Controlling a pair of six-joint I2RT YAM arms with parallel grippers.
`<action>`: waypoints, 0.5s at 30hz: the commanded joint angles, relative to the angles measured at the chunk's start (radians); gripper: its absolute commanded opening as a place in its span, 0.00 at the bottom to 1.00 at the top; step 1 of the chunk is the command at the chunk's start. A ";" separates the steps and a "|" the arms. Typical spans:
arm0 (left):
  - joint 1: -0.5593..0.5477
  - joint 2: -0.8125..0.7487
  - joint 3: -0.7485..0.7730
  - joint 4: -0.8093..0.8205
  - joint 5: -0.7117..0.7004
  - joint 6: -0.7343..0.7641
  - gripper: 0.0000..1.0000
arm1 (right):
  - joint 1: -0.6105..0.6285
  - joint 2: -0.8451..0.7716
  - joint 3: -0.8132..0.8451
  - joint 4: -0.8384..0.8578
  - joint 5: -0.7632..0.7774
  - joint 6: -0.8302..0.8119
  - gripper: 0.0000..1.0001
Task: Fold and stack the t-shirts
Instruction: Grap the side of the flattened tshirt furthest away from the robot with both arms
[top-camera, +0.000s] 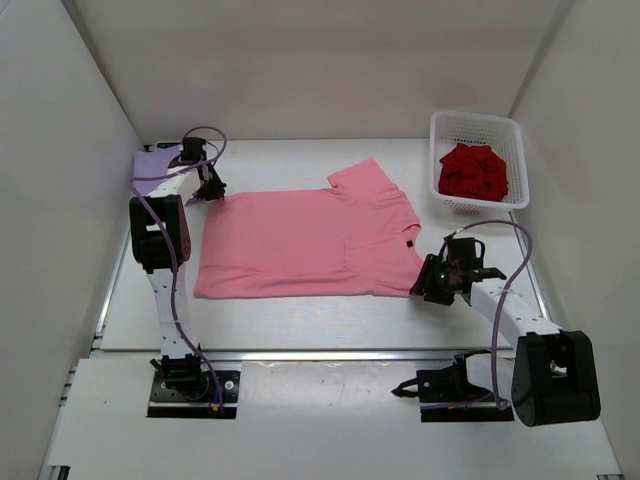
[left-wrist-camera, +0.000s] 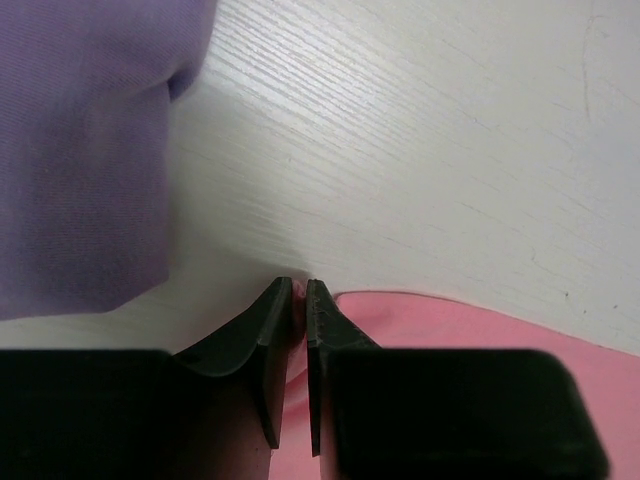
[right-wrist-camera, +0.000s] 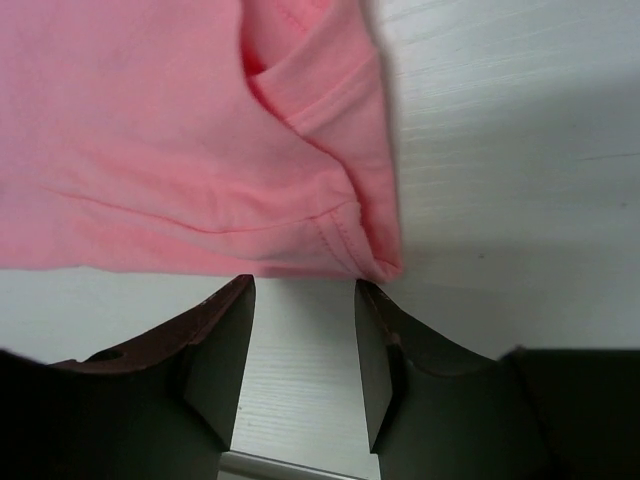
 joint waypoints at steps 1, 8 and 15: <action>0.014 -0.065 -0.027 0.029 0.017 -0.001 0.24 | -0.053 0.006 0.003 0.059 0.032 0.034 0.42; 0.011 -0.091 -0.055 0.041 0.009 0.005 0.25 | -0.090 0.066 -0.019 0.110 0.012 0.064 0.21; 0.008 -0.109 -0.058 0.029 -0.032 0.022 0.26 | -0.101 -0.016 -0.078 0.056 0.006 0.089 0.00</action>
